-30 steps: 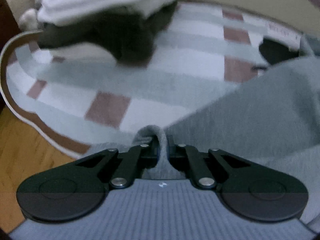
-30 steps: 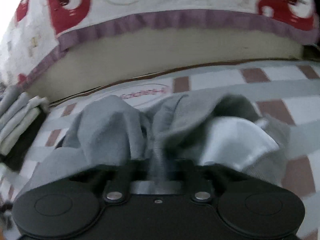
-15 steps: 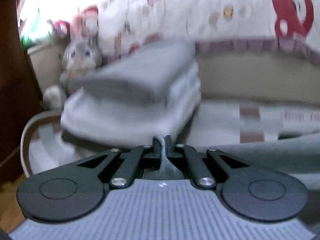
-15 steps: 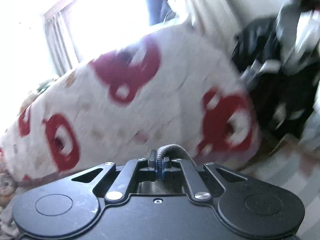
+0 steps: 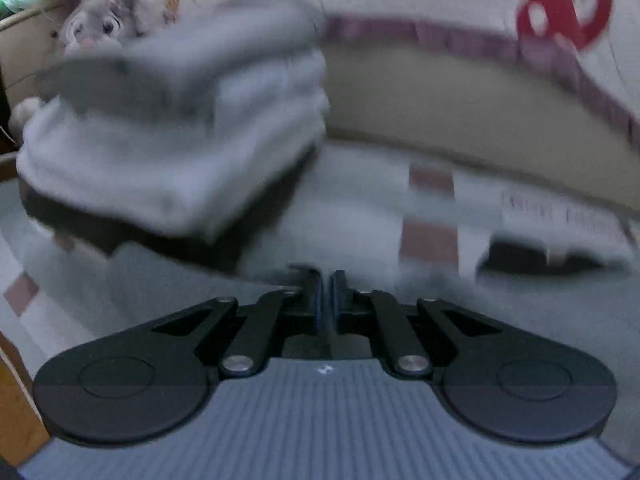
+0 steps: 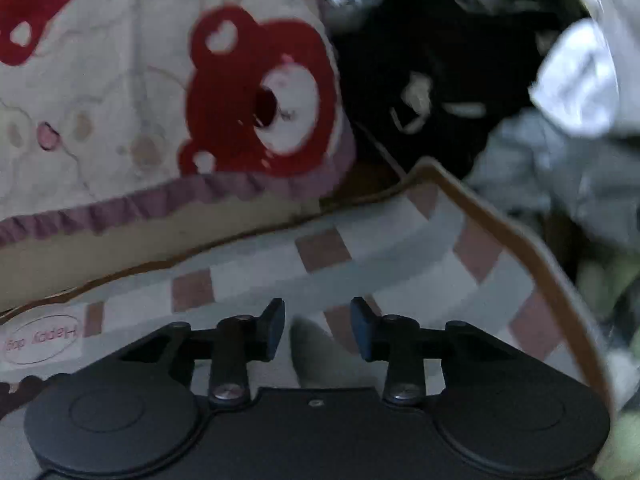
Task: Fold clothes
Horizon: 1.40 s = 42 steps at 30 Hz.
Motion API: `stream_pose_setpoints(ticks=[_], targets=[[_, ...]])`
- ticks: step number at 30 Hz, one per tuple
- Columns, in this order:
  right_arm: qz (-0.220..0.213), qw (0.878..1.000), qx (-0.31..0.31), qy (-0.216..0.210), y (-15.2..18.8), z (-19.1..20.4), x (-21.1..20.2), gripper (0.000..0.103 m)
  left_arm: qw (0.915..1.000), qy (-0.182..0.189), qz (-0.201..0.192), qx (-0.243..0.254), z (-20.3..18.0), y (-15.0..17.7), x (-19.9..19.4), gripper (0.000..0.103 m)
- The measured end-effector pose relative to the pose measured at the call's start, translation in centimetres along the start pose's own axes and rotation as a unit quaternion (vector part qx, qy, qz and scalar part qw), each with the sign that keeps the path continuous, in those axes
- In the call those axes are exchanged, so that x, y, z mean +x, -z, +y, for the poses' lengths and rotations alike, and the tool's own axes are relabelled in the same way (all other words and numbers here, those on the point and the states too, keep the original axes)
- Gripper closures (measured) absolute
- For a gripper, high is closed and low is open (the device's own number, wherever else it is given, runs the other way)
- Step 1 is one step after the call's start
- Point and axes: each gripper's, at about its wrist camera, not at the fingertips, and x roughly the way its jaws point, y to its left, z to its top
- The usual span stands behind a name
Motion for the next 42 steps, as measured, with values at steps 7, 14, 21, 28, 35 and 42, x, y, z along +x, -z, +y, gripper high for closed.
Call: stream_pose_setpoints(ticks=[7, 14, 21, 28, 35, 42], targets=[[-0.034, 0.994, 0.021, -0.104, 9.7, 1.1, -3.8, 0.047, 0.9986, -0.017, 0.05, -0.005, 2.0, 1.8, 1.3, 0.098], [-0.068, 0.994, -0.056, -0.068, 16.2, 2.6, -5.2, 0.044, 0.9984, -0.018, 0.053, -0.01, 2.6, 2.3, 0.8, 0.098], [-0.041, 0.988, 0.005, -0.146, 16.7, 3.5, -3.9, 0.043, 0.9986, 0.012, 0.051, -0.002, 1.1, 3.0, -0.4, 0.097], [-0.001, 0.959, -0.109, -0.261, 19.3, 15.7, -4.8, 0.043, 0.9964, 0.043, 0.072, 0.012, -0.4, 3.3, -0.3, 0.09], [0.06, 0.851, -0.383, -0.354, 24.7, 34.6, -5.3, 0.046, 0.9927, -0.015, 0.095, 0.073, -1.6, 2.4, 1.2, 0.089], [0.014, 0.781, -0.548, -0.3, 30.4, 45.9, -2.3, 0.051, 0.9872, -0.07, 0.088, 0.113, -0.5, 1.2, 1.3, 0.087]])
